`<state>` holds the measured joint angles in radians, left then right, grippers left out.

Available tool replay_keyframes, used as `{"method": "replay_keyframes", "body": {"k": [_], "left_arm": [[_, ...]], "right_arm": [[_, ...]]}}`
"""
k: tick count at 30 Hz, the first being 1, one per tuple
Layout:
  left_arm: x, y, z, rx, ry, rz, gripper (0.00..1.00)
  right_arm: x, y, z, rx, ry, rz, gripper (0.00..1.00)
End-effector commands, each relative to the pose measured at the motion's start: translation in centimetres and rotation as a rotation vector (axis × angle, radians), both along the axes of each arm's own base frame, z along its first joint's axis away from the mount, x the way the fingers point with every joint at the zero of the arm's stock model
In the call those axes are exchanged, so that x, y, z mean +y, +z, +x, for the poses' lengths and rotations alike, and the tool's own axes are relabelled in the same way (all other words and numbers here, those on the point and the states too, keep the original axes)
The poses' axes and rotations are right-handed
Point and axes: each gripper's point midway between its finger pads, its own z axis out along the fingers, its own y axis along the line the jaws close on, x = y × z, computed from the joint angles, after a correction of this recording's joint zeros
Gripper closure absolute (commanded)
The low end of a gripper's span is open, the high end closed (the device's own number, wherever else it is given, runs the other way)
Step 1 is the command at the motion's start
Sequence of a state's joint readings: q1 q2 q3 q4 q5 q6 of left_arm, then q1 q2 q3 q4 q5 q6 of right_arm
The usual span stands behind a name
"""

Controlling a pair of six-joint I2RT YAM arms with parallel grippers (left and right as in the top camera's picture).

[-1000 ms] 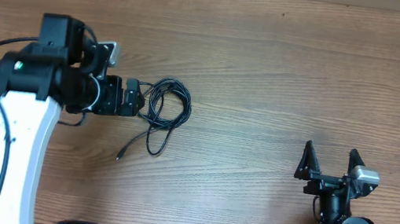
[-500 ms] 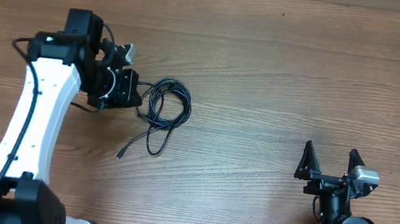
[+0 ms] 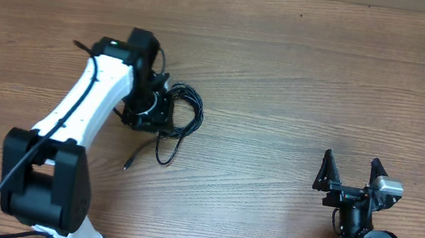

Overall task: Untangle cables
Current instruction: 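Move the left gripper forward over the tangled black cable, then lower the left gripper and grasp a loop of the black cable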

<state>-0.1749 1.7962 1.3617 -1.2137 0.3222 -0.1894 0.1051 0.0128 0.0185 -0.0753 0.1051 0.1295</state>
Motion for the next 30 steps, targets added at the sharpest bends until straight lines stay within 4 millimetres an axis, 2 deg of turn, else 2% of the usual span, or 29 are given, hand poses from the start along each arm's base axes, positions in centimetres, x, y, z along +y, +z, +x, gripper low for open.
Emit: {"method": "replay_keyframes", "body": {"k": [1, 7, 17, 21, 26, 28, 29, 30], "left_arm": [[-0.2, -1.3, -0.5, 0.032, -0.021, 0.060, 0.51], [-1.0, -2.9, -1.3, 0.070, -0.084, 0.121, 0.46], [-3.6, -4.5, -2.4, 0.098, -0.174, 0.135, 0.45], [-4.0, -5.1, -2.6, 0.106, -0.193, 0.144, 0.46], [-3.2, -5.9, -2.6, 0.118, -0.170, 0.222, 0.48], [-3.1, -6.2, -2.6, 0.118, -0.163, 0.236, 0.51], [-3.1, -6.2, -2.6, 0.115, -0.163, 0.234, 0.55], [-3.2, -6.3, -2.5, 0.112, -0.162, 0.233, 0.68]], "right_arm": [[-0.2, -0.2, 0.0, -0.001, -0.009, -0.007, 0.00], [-0.2, -0.2, 0.0, -0.001, -0.009, -0.007, 0.00], [-0.2, -0.2, 0.0, -0.001, -0.009, -0.007, 0.00], [-0.2, -0.2, 0.0, -0.001, -0.009, -0.007, 0.00], [-0.2, -0.2, 0.0, -0.001, -0.009, -0.007, 0.00], [-0.2, -0.2, 0.0, -0.001, -0.010, -0.007, 0.00], [-0.2, -0.2, 0.0, -0.001, -0.009, -0.007, 0.00], [-0.2, -0.2, 0.0, -0.001, -0.009, -0.007, 0.00]]}}
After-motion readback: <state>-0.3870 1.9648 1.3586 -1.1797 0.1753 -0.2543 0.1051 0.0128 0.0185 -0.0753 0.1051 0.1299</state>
